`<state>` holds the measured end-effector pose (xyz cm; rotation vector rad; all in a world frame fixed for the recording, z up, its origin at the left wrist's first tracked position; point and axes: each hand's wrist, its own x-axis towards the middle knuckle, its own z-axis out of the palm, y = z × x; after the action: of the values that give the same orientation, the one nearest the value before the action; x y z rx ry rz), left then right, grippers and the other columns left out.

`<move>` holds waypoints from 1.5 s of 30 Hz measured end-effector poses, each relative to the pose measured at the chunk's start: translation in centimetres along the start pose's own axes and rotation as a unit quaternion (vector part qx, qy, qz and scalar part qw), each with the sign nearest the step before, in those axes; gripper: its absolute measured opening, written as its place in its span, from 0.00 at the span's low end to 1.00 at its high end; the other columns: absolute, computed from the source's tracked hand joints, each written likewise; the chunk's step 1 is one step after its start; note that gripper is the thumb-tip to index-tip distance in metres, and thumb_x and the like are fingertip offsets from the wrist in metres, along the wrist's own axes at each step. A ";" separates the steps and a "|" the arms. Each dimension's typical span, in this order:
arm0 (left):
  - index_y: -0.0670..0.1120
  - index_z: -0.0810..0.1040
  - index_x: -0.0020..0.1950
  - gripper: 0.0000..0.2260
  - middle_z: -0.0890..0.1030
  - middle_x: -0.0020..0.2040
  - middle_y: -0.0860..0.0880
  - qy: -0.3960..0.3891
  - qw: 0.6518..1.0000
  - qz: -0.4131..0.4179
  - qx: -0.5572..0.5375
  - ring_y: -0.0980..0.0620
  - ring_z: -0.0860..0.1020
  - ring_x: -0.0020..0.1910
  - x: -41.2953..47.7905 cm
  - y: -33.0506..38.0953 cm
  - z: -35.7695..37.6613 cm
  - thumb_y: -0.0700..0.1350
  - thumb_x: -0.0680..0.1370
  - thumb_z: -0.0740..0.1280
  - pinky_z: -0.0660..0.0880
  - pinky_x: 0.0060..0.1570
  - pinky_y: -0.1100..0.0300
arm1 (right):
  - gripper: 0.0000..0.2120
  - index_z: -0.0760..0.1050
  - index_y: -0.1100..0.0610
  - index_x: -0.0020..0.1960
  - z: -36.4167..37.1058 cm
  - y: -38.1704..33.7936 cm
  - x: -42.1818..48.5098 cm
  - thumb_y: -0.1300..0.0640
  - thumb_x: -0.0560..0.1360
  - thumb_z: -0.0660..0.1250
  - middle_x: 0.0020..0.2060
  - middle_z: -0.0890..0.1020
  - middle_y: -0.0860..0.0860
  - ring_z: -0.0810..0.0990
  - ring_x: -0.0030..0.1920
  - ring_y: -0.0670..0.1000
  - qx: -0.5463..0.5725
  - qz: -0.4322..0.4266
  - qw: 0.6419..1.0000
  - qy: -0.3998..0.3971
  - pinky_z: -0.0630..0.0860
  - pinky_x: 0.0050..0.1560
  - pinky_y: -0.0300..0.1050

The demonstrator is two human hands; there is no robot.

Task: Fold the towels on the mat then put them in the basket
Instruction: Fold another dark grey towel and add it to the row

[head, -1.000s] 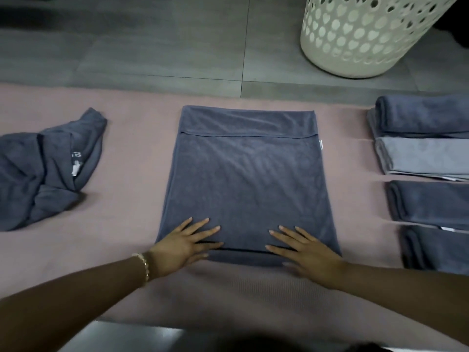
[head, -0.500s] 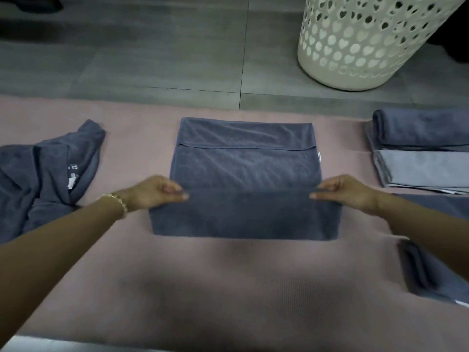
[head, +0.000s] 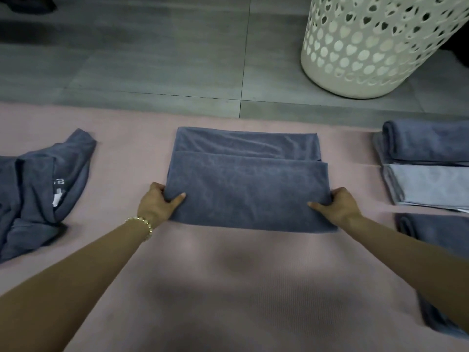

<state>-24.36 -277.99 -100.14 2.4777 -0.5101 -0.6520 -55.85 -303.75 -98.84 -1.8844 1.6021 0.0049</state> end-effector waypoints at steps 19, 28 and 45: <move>0.42 0.78 0.57 0.12 0.83 0.52 0.42 -0.227 0.962 -0.058 -0.143 0.42 0.81 0.51 -6.5 -4.3 -4.3 0.47 0.78 0.67 0.77 0.54 0.49 | 0.15 0.79 0.62 0.55 -0.2 6.0 -10.5 0.53 0.73 0.70 0.47 0.84 0.55 0.82 0.45 0.50 0.210 0.026 0.964 -0.158 0.78 0.39 0.34; 0.44 0.66 0.69 0.32 0.69 0.66 0.44 -0.061 0.953 0.224 0.193 0.42 0.70 0.64 -3.8 -2.7 -4.3 0.54 0.71 0.73 0.67 0.65 0.48 | 0.29 0.68 0.55 0.63 -1.8 4.6 -7.3 0.51 0.67 0.76 0.56 0.71 0.51 0.73 0.53 0.52 -0.018 -0.182 0.983 -0.017 0.71 0.60 0.51; 0.35 0.76 0.59 0.22 0.80 0.51 0.42 -0.184 0.935 0.035 -0.302 0.47 0.76 0.49 -1.2 -1.5 -6.4 0.51 0.74 0.66 0.77 0.49 0.59 | 0.35 0.74 0.56 0.42 -4.2 3.5 -5.6 0.34 0.46 0.79 0.34 0.83 0.50 0.81 0.35 0.45 0.384 -0.062 0.913 -0.121 0.78 0.33 0.37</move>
<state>-21.55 -273.71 -95.80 1.7599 -0.4442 -1.0694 -62.01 -300.94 -94.88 -1.2932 1.0809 -0.3783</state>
